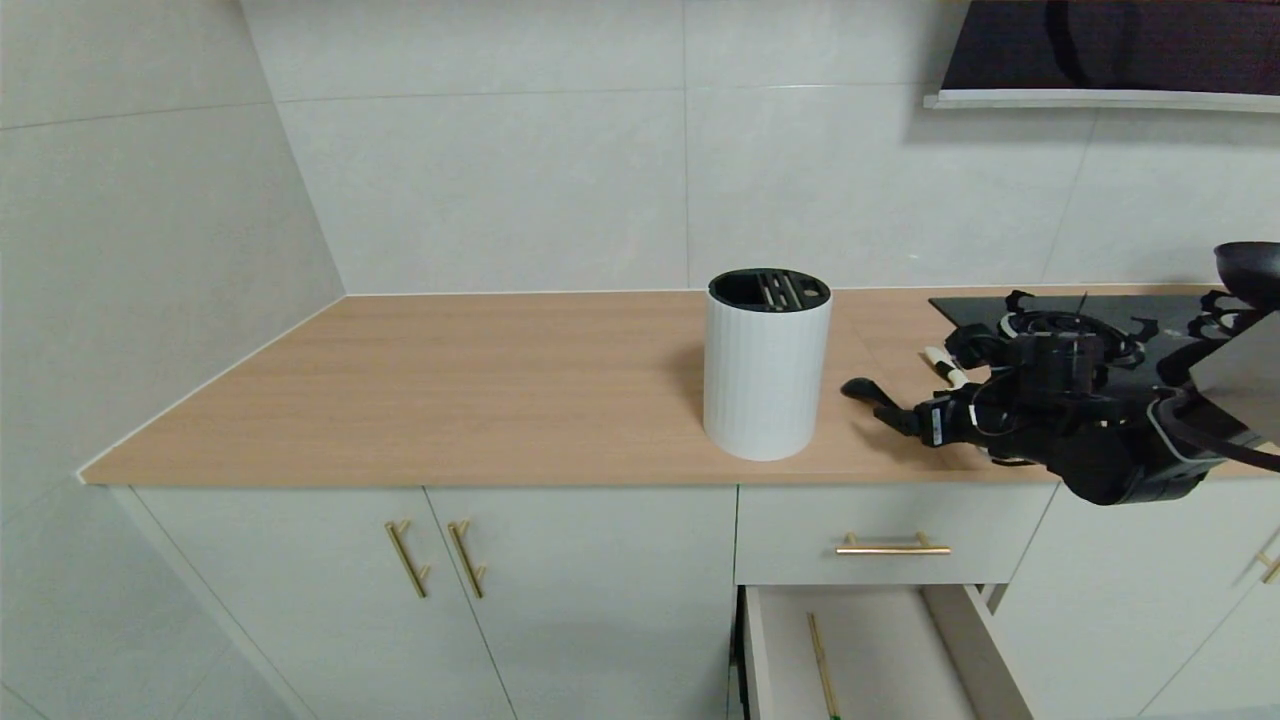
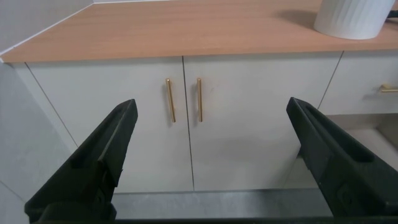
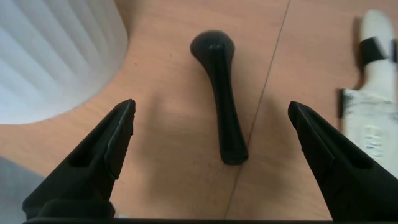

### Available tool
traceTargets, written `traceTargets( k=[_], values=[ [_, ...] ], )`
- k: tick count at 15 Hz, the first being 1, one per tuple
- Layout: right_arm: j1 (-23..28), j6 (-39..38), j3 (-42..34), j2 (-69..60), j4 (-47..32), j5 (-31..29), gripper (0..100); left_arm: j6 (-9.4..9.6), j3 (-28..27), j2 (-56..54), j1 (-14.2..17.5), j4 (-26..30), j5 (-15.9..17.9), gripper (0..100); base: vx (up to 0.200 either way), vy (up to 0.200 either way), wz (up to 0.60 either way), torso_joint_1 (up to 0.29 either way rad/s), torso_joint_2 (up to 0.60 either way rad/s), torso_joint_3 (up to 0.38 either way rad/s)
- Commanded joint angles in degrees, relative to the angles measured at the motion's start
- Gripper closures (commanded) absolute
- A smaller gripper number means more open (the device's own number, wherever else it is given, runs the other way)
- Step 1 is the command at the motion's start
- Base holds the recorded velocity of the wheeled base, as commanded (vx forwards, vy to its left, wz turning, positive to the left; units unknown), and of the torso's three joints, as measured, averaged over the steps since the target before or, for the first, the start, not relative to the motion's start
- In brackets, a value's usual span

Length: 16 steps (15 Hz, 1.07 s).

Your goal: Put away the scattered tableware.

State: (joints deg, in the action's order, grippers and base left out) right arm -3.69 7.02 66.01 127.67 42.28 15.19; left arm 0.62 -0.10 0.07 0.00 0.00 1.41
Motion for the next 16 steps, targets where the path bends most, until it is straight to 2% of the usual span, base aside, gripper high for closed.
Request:
traceTargets(
  k=[1,15,16],
  values=[
    [0.09,0.01,1.31,2.93,-0.09,-0.16,0,-0.01,0.01,0.01,0.00,0.00,-0.01,0,0.000,0.000,0.00,0.000,0.00,0.000],
    [0.71,-0.08,4.56,6.71,-0.62,-2.53,0,-0.01,0.01,0.01,0.00,0.00,-0.01,0,0.000,0.000,0.00,0.000,0.00,0.000],
    [0.71,0.01,4.65,6.89,-0.62,-2.53,100,-0.01,0.01,0.10,0.00,0.00,-0.01,0,0.000,0.000,0.00,0.000,0.00,0.000]
  ],
)
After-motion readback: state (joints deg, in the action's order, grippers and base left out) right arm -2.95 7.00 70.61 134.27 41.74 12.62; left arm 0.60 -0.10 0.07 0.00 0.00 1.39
